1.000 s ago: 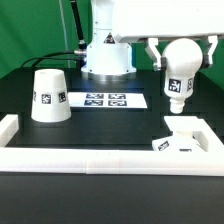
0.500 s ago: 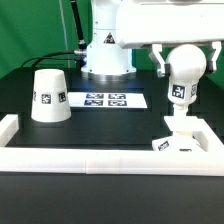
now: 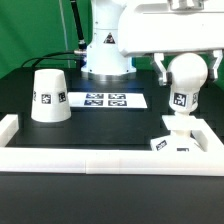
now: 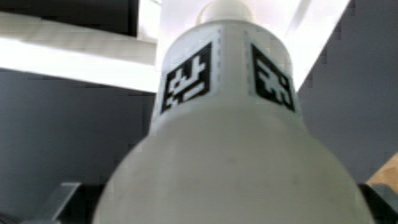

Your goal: Assemble lamp

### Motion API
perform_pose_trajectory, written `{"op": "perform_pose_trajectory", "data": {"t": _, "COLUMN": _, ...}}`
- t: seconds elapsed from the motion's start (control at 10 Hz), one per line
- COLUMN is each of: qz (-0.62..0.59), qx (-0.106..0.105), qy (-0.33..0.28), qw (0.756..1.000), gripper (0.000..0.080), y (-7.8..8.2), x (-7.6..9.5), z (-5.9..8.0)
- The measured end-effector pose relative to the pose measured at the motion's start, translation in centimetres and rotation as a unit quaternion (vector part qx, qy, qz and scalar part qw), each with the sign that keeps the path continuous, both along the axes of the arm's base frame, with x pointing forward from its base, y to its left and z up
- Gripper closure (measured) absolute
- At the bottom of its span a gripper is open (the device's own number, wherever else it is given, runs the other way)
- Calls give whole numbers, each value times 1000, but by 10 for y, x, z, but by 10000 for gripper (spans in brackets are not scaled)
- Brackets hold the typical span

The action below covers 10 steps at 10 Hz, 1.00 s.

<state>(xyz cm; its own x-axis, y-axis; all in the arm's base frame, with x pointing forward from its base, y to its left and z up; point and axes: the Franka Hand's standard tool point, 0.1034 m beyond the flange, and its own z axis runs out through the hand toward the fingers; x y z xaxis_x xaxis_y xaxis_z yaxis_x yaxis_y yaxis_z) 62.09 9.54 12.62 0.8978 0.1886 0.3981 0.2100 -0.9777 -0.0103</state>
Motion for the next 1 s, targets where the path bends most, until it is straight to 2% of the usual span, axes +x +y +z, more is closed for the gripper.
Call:
{"op": "perform_pose_trajectory", "data": {"t": 0.3, "qz": 0, "qx": -1, "qy": 5, "qw": 1000, "gripper": 220, "y": 0, "x": -3, "z": -7}}
{"op": "perform_pose_trajectory", "data": {"t": 0.6, "qz": -1, "qx": -2, "qy": -39, "qw": 999, "gripper": 220, "y": 0, "x": -7, "z": -7}}
{"op": "perform_pose_trajectory", "data": {"t": 0.9, "qz": -2, "qx": -2, "qy": -44, "qw": 999, "gripper": 216, "y": 0, "x": -8, "z": -7}}
{"op": "perform_pose_trajectory", "data": {"t": 1.0, "qz": -2, "qx": -2, "qy": -44, "qw": 999, "gripper": 117, "y": 0, "x": -8, "z": -7}}
